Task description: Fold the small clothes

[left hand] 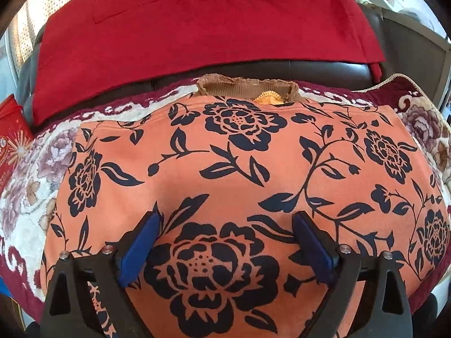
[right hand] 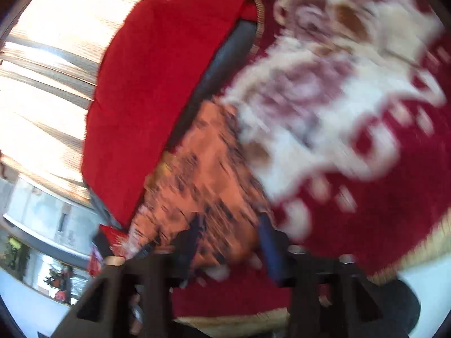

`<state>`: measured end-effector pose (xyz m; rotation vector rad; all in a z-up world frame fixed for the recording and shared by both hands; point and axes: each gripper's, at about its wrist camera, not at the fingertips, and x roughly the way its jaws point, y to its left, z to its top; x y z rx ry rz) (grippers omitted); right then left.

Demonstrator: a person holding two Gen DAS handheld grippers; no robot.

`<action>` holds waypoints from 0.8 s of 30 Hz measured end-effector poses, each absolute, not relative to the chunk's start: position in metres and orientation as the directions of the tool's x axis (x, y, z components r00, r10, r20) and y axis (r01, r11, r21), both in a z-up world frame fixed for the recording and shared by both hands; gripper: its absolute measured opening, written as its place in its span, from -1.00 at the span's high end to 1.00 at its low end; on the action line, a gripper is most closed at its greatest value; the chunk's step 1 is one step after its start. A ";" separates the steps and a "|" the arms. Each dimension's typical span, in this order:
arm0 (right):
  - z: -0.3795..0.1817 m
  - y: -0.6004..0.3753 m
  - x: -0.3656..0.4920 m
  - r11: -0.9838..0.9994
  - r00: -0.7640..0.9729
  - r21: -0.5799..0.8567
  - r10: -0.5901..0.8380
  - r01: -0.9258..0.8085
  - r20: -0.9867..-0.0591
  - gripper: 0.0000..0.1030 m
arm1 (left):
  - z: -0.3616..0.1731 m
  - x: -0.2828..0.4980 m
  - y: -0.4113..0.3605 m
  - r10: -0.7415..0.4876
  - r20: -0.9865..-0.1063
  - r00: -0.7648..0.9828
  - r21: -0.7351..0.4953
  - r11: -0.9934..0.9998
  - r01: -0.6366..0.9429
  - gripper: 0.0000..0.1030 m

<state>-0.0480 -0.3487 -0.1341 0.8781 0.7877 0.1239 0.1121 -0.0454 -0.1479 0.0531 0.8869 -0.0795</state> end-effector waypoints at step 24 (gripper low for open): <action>-0.091 -0.321 0.081 0.836 0.626 0.456 0.184 0.307 -0.758 -0.24 | -0.151 0.121 -0.037 -0.100 -0.800 0.592 -0.046 0.993 0.105 -0.94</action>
